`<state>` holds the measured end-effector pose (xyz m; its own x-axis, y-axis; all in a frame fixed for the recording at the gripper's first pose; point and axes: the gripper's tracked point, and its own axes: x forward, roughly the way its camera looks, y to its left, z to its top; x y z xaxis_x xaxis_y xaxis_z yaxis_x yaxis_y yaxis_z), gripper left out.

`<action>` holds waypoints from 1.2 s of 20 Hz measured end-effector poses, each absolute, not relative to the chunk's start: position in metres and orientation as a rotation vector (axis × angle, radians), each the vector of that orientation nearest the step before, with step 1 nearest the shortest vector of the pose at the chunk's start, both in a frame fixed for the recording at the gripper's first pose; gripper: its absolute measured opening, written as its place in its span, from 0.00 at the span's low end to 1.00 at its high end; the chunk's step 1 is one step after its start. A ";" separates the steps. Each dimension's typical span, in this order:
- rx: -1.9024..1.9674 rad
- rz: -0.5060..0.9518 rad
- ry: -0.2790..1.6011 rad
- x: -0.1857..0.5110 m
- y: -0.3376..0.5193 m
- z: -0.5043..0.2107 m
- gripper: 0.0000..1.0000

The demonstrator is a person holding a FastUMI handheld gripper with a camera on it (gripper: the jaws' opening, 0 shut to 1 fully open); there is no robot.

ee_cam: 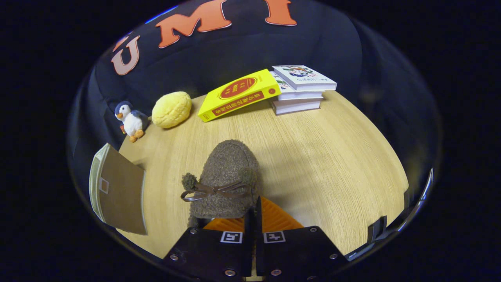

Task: Open the storage box then place both shoes into the box .Put the left shoe in first, then the right shoe, with the right side of both shoes facing outward in a uniform manner.

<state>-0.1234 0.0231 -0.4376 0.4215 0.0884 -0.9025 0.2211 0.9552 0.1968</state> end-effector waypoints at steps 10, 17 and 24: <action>0.302 0.069 1.058 -0.071 0.151 -0.331 0.05; 0.286 0.209 1.077 -0.058 0.265 -0.288 0.05; 0.269 0.319 1.113 -0.067 0.354 -0.284 0.05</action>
